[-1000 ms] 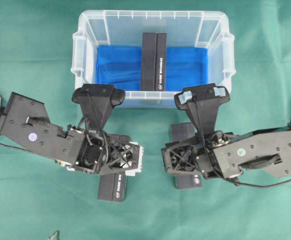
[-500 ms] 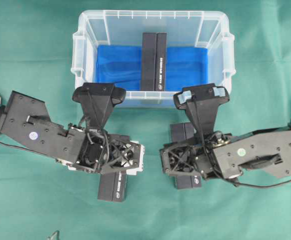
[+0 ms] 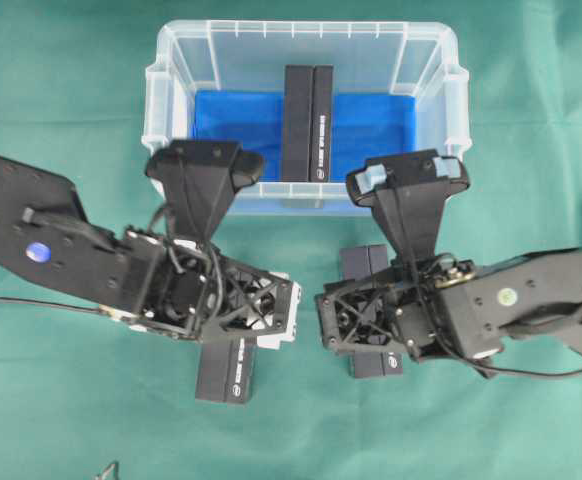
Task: Take the box out of the case with both arms.
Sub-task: 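Open both grippers to release the boxes on the table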
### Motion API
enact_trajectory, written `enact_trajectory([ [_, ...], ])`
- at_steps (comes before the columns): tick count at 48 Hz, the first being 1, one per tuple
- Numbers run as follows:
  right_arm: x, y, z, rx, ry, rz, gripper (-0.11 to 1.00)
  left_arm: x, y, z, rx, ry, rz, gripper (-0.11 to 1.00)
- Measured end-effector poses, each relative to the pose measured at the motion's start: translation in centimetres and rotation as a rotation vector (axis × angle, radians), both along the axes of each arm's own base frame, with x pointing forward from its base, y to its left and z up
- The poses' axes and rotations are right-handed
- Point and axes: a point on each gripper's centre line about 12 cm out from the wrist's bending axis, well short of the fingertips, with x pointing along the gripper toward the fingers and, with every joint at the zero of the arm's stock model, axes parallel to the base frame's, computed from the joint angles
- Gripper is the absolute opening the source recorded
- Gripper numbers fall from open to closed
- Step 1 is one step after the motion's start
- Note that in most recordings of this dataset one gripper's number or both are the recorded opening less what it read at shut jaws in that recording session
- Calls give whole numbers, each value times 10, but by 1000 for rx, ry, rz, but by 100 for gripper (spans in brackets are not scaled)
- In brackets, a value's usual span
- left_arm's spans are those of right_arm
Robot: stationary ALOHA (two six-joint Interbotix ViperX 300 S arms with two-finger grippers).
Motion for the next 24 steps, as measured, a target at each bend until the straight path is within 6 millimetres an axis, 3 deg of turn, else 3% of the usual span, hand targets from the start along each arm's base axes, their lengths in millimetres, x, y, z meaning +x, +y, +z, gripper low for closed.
enact_trajectory([
  [16,-5,-2,48,-14,14,37,95,-5,5,72,17,-5,-32,79],
  [24,-10,-4,69,-25,34,34,95,-7,7,98,16,-28,-37,79],
])
